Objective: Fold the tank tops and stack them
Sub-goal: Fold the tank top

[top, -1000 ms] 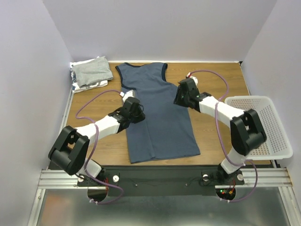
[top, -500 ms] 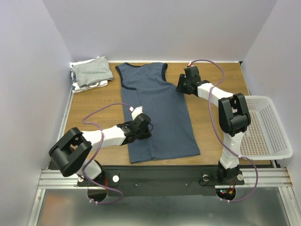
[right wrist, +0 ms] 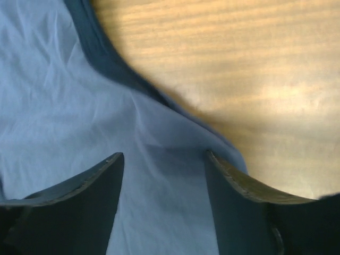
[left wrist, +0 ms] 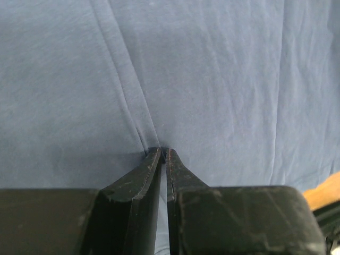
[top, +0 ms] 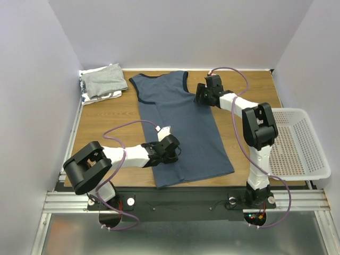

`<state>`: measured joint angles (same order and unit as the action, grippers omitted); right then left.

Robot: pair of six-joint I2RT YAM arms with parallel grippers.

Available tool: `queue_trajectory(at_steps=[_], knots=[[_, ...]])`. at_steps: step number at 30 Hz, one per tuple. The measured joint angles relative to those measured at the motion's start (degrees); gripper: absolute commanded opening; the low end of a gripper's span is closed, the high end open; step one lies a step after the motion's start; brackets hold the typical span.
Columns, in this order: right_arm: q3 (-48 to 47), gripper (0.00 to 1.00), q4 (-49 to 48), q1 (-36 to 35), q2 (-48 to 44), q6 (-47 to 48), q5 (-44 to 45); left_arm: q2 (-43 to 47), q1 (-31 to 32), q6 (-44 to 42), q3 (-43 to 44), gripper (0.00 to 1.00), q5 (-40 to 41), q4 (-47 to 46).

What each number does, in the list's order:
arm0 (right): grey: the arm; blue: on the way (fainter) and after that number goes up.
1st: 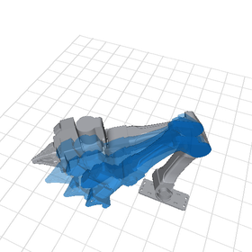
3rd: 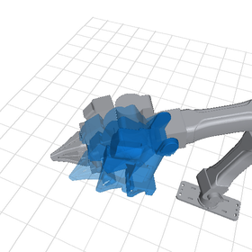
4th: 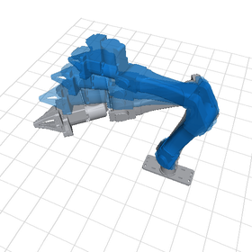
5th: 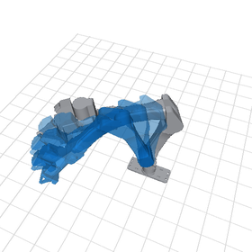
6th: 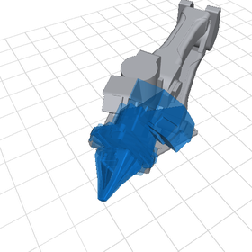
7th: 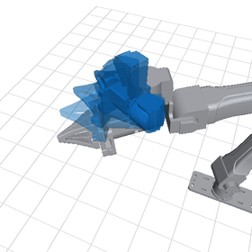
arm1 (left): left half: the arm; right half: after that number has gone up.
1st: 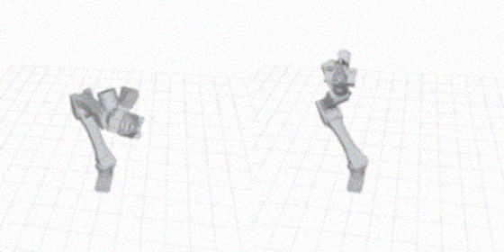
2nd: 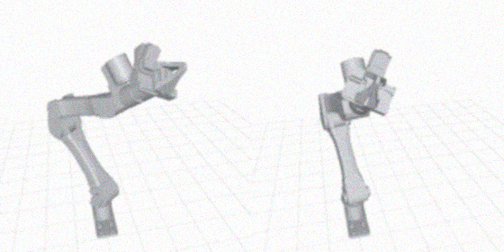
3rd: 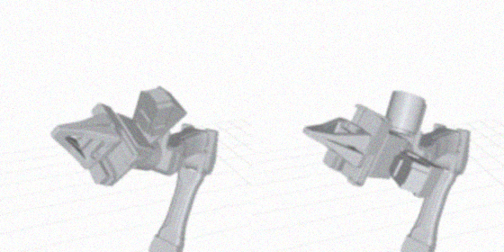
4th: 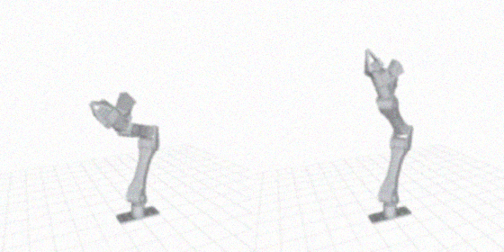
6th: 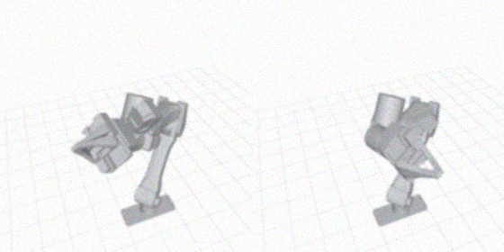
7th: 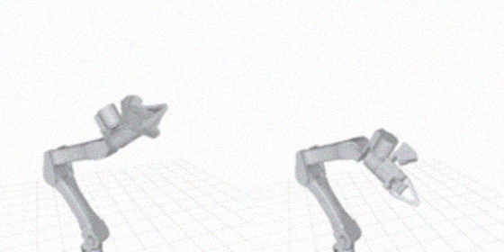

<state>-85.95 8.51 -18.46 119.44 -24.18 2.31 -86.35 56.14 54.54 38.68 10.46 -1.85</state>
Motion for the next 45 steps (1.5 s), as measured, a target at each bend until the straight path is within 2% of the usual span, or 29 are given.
queue_trajectory(at_steps=[4, 9, 15, 19, 22, 25, 26, 28, 29, 32, 34, 40, 45], knots=[[-7.0, 0.76, 0.0, 0.0, 4.3, 2.4, 1.2, 0.0, 1.2, -0.2, 0.0, 0.21, -1.2, 0.1], [-18.1, 0.78, -0.7, 0.1, 10.6, 5.2, 1.9, 0.3, 1.2, -1.7, 0.0, 0.21, -3.3, 0.9], [-32.5, 0.82, -1.9, 0.1, 20.7, 6.4, -2.9, 1.0, 1.3, -4.5, 1.2, 0.21, -6.0, 5.6], [-36.5, 0.81, -2.1, 0.1, 25.3, 5.9, -5.7, 1.0, 1.0, -6.8, 2.4, 0.21, -8.1, 9.1], [-39.1, 0.74, -1.9, 0.1, 28.6, 4.8, -7.8, 1.0, -0.2, -9.0, 3.2, 0.21, -9.8, 11.6], [-41.9, 0.56, -2.5, 0.1, 30.5, 3.5, -9.7, 1.0, -1.6, -11.0, 3.7, 0.21, -11.7, 13.3], [-42.6, 0.45, -2.5, 0.2, 31.0, 3.4, -10.1, 1.0, -2.1, -11.7, 3.8, 0.21, -12.4, 13.9], [-44.1, 0.35, -2.5, 0.2, 32.2, 2.6, -11.0, 1.0, -3.2, -12.7, 3.8, 0.21, -13.6, 14.6], [-45.0, 0.26, -2.5, 0.2, 32.7, 2.2, -11.4, 1.0, -3.8, -13.3, 4.0, 0.21, -14.1, 15.0], [-46.2, 0.13, -2.6, 0.2, 34.5, 1.6, -11.2, 1.0, -5.0, -14.8, 4.2, 0.21, -15.3, 16.0], [-46.8, 0.09, -2.6, 0.5, 34.9, 1.4, -9.4, 0.9, -5.7, -16.1, 4.6, 0.21, -15.8, 17.1], [-47.3, 0.08, -2.4, 1.6, 34.9, 0.8, -4.1, -1.1, -6.4, -19.6, 7.2, 0.21, -16.3, 20.1], [-50.0, 0.14, -1.2, 4.5, 35.0, 0.8, -0.7, -2.6, -6.8, -22.0, 8.9, 0.21, -17.3, 21.1]])
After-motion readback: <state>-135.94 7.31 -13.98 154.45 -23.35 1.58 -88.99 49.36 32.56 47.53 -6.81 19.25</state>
